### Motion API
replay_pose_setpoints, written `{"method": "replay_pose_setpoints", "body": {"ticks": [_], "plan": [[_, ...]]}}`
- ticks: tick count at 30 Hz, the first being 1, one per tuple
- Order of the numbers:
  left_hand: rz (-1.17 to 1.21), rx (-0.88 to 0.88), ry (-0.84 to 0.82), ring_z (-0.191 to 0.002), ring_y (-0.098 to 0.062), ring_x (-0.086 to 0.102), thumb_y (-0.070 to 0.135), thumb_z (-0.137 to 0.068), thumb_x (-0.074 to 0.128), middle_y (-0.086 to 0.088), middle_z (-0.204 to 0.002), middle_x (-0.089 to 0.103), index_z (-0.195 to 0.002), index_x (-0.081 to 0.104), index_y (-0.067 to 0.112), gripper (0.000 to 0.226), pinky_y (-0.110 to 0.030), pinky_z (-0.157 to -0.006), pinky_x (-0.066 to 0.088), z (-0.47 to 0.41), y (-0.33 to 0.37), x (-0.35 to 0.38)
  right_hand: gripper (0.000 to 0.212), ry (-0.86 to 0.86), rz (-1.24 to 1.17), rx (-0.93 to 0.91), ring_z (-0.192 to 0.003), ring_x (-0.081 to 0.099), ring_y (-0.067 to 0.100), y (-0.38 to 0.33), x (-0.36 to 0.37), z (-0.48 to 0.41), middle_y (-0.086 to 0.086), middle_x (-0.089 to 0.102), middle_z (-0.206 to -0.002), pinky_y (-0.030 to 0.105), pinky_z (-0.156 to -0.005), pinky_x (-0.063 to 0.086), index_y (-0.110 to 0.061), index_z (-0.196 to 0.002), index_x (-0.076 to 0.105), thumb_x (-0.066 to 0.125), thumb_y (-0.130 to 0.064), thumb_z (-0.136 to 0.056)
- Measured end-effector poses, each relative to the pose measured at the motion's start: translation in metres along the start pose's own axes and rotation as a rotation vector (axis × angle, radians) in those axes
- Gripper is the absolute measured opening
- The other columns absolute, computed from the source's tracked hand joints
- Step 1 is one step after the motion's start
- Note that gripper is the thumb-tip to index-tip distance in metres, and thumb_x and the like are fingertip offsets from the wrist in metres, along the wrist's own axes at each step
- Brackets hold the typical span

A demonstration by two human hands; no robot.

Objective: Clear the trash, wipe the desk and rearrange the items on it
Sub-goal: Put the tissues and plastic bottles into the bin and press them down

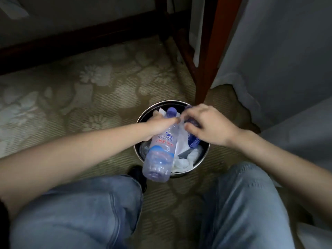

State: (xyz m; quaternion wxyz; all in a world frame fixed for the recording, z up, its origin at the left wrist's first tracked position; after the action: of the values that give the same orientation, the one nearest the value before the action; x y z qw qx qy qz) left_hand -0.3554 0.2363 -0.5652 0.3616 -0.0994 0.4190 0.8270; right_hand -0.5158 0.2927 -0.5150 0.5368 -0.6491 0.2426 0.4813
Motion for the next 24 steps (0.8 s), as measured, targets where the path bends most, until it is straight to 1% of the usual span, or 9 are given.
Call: {"method": "replay_pose_setpoints", "body": {"ticks": [2, 4, 8, 10, 12, 15, 17, 19, 24], "plan": [[-0.135, 0.051, 0.127, -0.108, -0.026, 0.054, 0.061, -0.057, 0.065, -0.011, -0.117, 0.055, -0.115, 0.048, 0.007, 0.081, -0.030, -0.082, 0.040, -0.012, 0.000, 0.007, 0.047, -0.049, 0.069, -0.056, -0.094, 0.057, 0.025, -0.003, 0.011, 0.006, 0.001, 0.066, -0.091, 0.039, -0.083, 0.042, -0.021, -0.101, 0.065, 0.032, -0.046, -0.079], [-0.177, 0.178, 0.229, -0.106, -0.024, 0.051, 0.049, -0.071, 0.068, -0.006, -0.113, 0.049, -0.107, 0.052, 0.013, 0.053, -0.027, -0.079, 0.033, -0.018, 0.003, 0.010, 0.049, -0.060, 0.130, -0.124, -0.087, 0.059, 0.023, -0.004, 0.021, 0.012, -0.001, 0.066, -0.084, 0.035, -0.081, 0.036, -0.021, -0.104, 0.067, 0.036, -0.050, -0.080], [-0.229, 0.327, 0.209, -0.107, -0.020, 0.051, 0.039, -0.088, 0.055, -0.002, -0.098, 0.046, -0.102, 0.058, 0.022, 0.023, -0.022, -0.084, 0.034, -0.010, 0.002, -0.012, 0.059, -0.092, 0.106, -0.205, -0.087, 0.059, 0.021, -0.008, 0.034, 0.015, -0.002, 0.069, -0.091, 0.032, -0.079, 0.025, -0.027, -0.124, 0.057, 0.036, -0.062, -0.082], [-0.315, 0.358, 0.129, -0.106, -0.015, 0.049, 0.045, -0.088, 0.051, 0.000, -0.101, 0.048, -0.109, 0.056, 0.024, 0.030, -0.021, -0.083, 0.032, 0.009, -0.002, -0.032, 0.065, -0.135, 0.125, -0.187, -0.095, 0.059, 0.021, -0.014, 0.039, 0.008, -0.002, 0.068, -0.102, 0.033, -0.082, 0.025, -0.032, -0.131, 0.049, 0.025, -0.066, -0.081], [-0.390, 0.341, -0.026, -0.104, -0.011, 0.048, 0.058, -0.072, 0.056, 0.002, -0.112, 0.044, -0.117, 0.046, 0.030, 0.054, -0.024, -0.088, 0.036, 0.034, -0.011, -0.049, 0.066, -0.159, 0.183, -0.184, -0.103, 0.058, 0.021, -0.021, 0.047, -0.002, -0.002, 0.066, -0.107, 0.033, -0.084, 0.027, -0.035, -0.134, 0.041, 0.018, -0.066, -0.080], [-0.569, 0.277, -0.251, -0.112, -0.008, 0.038, 0.040, -0.072, 0.073, 0.004, -0.126, 0.030, -0.135, 0.027, 0.025, 0.079, -0.018, -0.088, 0.031, 0.062, -0.027, -0.056, 0.052, -0.198, 0.184, -0.162, -0.108, 0.054, 0.021, -0.027, 0.052, -0.020, -0.003, 0.065, -0.104, 0.034, -0.087, 0.029, -0.041, -0.139, 0.027, 0.036, -0.055, -0.090], [-0.540, 0.241, -0.232, -0.119, -0.009, 0.034, 0.038, -0.065, 0.080, 0.002, -0.135, 0.027, -0.140, 0.020, 0.021, 0.098, -0.018, -0.093, 0.029, 0.063, -0.029, -0.053, 0.055, -0.267, 0.215, -0.148, -0.112, 0.048, 0.021, -0.024, 0.047, -0.027, -0.003, 0.065, -0.103, 0.037, -0.091, 0.028, -0.041, -0.140, 0.021, 0.041, -0.053, -0.090], [-0.485, 0.211, -0.204, -0.126, -0.012, 0.032, 0.045, -0.059, 0.081, 0.000, -0.138, 0.028, -0.142, 0.016, 0.019, 0.109, -0.020, -0.098, 0.030, 0.061, -0.027, -0.045, 0.057, -0.302, 0.307, -0.112, -0.115, 0.043, 0.022, -0.015, 0.036, -0.028, -0.002, 0.062, -0.111, 0.041, -0.094, 0.026, -0.036, -0.137, 0.026, 0.045, -0.055, -0.087], [-0.506, 0.196, -0.172, -0.123, -0.013, 0.034, 0.046, -0.069, 0.075, 0.000, -0.129, 0.029, -0.140, 0.018, 0.018, 0.095, -0.022, -0.093, 0.033, 0.059, -0.020, -0.035, 0.044, -0.304, 0.393, -0.106, -0.122, 0.037, 0.019, 0.008, 0.011, -0.019, -0.005, 0.051, -0.127, 0.037, -0.098, 0.028, -0.030, -0.127, 0.047, 0.048, -0.050, -0.088]]}}
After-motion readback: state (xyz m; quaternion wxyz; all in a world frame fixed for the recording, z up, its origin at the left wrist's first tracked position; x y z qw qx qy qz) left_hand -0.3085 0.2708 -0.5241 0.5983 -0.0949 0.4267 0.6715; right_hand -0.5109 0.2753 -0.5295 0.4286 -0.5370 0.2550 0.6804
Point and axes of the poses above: each hand's wrist, its own z-axis away from the middle knuckle, its own x-axis out of the palm, y = z × x, the point moved 1 cm from there along -z, towards the middle knuckle
